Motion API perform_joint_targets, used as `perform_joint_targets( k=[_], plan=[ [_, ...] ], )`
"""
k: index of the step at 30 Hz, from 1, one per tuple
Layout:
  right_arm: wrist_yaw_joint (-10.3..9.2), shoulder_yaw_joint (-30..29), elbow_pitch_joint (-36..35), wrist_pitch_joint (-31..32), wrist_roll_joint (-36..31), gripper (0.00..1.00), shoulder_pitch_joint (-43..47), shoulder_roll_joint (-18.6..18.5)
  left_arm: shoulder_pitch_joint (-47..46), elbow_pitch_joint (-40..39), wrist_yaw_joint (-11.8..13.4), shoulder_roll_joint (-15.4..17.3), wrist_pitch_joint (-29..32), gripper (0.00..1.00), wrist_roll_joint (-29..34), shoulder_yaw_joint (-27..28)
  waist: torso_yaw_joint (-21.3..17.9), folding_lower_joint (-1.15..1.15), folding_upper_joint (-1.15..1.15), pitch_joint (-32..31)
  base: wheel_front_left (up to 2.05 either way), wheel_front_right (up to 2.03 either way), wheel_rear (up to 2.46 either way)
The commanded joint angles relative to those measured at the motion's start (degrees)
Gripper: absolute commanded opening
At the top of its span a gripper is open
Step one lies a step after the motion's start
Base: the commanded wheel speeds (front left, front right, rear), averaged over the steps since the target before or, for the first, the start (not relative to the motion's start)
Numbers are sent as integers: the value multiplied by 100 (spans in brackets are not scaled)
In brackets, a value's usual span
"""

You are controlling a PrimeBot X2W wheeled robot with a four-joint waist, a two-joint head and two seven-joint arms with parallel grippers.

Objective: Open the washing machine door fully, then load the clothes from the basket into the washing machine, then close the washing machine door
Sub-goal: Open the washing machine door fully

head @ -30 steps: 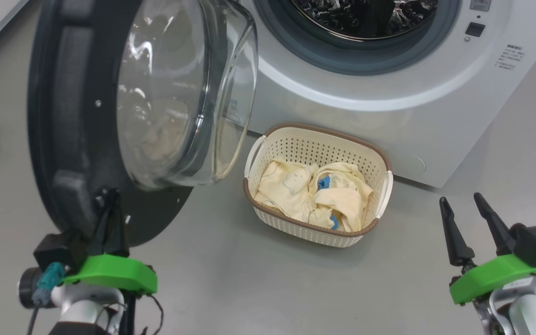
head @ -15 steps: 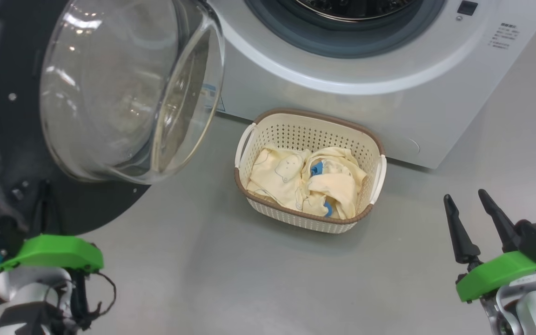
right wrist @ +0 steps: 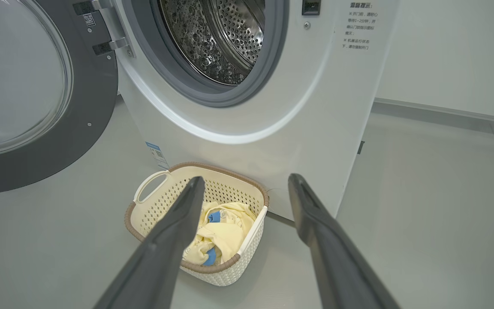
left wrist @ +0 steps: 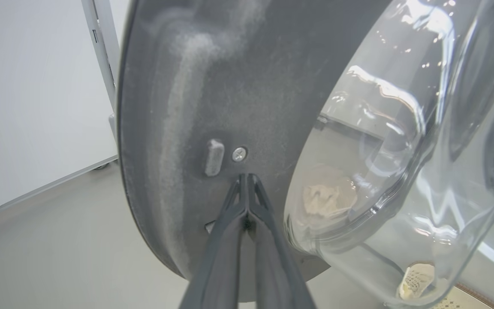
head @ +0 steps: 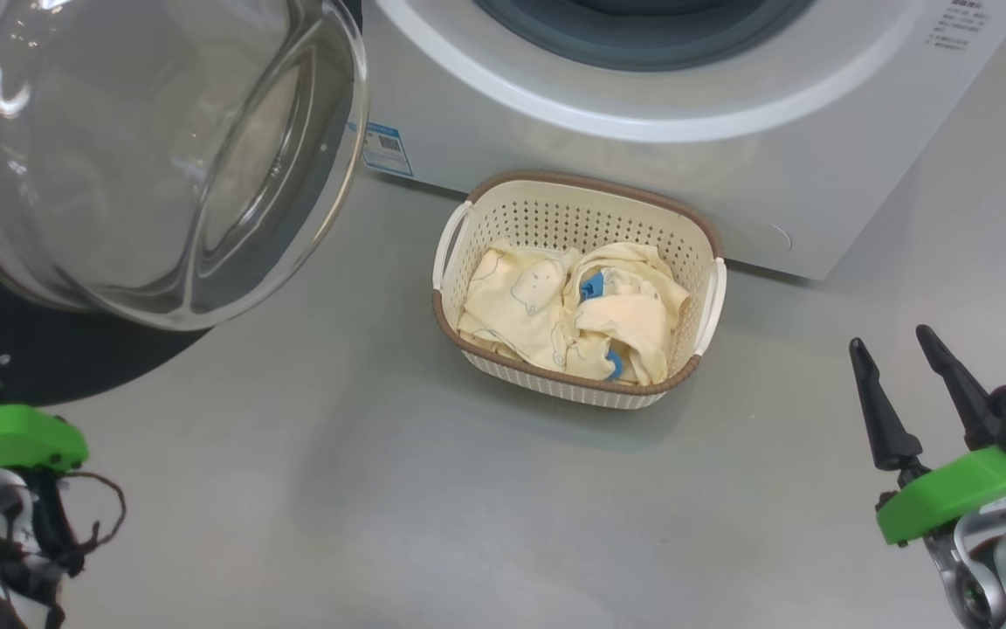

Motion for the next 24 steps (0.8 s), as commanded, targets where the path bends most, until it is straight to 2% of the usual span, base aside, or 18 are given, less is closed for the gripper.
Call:
perform_joint_targets(
  k=[1,6,15,24],
  plan=[
    [21,58,-212,24,25,100,-169,-166,-325,-42,86,360,-76,0,-4,385,-3,0,0,51,0,0,0],
    [21,72,-303,98,27,100,-204,-207,-522,197,-80,413,-78,0,99,631,-38,0,0,155,0,0,0],
    [21,71,-406,186,38,100,-276,-250,-809,565,-336,314,-79,0,315,974,-114,0,0,302,0,0,0],
    [21,34,-452,224,49,100,-327,-285,-996,792,-482,214,-79,0,584,1324,-192,0,0,379,0,0,0]
  ],
)
